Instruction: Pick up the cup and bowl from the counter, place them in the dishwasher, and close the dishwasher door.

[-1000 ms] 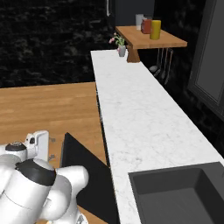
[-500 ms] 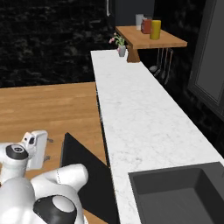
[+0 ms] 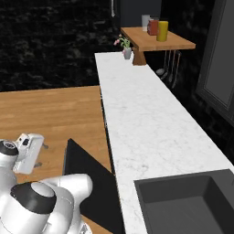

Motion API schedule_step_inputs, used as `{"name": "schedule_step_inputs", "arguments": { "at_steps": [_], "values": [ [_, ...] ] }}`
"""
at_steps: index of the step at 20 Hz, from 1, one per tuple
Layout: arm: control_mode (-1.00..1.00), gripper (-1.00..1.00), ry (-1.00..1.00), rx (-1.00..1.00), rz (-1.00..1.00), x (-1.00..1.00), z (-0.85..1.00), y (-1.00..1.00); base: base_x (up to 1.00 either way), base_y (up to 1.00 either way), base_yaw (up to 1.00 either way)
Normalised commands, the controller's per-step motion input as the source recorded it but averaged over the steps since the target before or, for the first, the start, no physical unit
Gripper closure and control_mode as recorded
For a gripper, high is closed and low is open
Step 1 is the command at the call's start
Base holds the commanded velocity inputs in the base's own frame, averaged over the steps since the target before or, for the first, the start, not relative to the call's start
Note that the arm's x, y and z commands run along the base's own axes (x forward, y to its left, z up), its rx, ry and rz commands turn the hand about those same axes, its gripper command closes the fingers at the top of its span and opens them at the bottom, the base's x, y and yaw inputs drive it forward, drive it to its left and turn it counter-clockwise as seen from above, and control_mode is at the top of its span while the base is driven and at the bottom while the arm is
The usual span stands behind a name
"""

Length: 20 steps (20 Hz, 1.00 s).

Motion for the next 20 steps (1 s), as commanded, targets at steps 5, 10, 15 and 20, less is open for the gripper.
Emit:
{"name": "schedule_step_inputs", "arguments": {
  "at_steps": [5, 10, 15, 20],
  "values": [
    [-1.00, -1.00, 0.22, 0.00, -0.13, 0.00, -0.06, 0.51, 0.00, 0.00, 0.00],
    [-1.00, -1.00, 0.20, 0.00, -0.09, 0.00, -0.12, 0.43, 0.00, 0.00, 0.00],
    [-1.00, -1.00, 0.26, -0.02, -0.05, 0.00, -0.46, 0.65, 0.00, 0.00, 0.00],
    [-1.00, -1.00, 0.05, -0.42, 0.00, 0.23, -0.76, 0.27, 0.00, 0.00, 0.00]
  ]
}}
